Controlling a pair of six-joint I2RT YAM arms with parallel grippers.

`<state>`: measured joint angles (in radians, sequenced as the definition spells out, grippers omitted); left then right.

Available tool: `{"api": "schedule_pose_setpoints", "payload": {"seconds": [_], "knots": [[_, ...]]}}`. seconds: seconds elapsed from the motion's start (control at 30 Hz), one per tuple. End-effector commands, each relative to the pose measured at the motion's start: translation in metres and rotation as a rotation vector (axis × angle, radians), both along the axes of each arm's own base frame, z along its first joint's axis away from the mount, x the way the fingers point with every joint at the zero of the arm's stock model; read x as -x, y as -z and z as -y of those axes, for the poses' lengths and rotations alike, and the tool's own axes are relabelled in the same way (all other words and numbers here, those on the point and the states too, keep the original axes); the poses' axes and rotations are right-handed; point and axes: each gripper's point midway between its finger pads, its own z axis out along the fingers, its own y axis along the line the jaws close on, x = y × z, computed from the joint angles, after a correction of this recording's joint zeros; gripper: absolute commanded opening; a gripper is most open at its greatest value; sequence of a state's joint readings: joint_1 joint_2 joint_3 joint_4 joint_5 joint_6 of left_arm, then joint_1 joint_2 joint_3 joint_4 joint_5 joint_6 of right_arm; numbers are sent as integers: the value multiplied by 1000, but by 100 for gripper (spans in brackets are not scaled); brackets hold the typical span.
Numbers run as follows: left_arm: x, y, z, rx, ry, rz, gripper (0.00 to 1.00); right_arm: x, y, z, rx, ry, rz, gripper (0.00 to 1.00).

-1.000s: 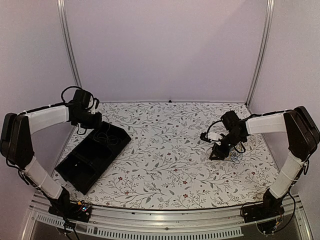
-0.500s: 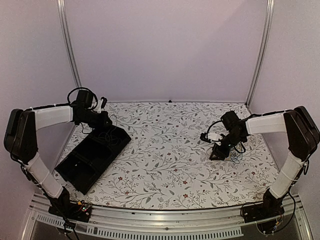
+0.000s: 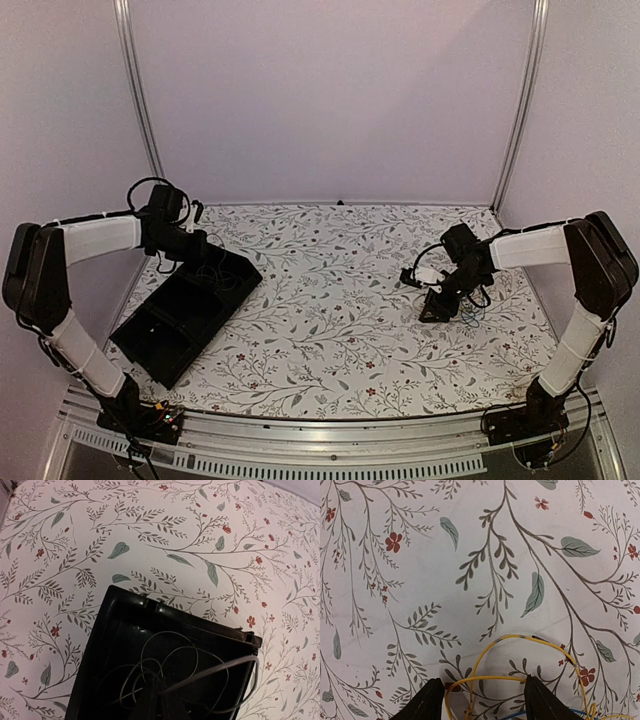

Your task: Untangle the cables

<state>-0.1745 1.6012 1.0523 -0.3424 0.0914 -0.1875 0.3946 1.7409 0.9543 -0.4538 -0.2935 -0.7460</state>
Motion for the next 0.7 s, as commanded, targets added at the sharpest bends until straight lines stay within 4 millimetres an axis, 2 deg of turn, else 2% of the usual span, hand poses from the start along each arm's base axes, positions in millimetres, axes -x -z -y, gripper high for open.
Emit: {"api": "schedule_pose_setpoints", "payload": {"seconds": [0.0,0.23,0.47,0.67], "knots": [[16,2,-10,-77,3,-19,0,9,9,1,15,-16,-39,59],[20,25,-8,-152,18,-102,0,9,6,1,14,-16,-32,59],[8,31,-2,-141,26,-127,0,9,7,2,18,-16,-34,59],[3,44,3,-128,46,-165,0,9,7,2,22,-15,-33,59]]}}
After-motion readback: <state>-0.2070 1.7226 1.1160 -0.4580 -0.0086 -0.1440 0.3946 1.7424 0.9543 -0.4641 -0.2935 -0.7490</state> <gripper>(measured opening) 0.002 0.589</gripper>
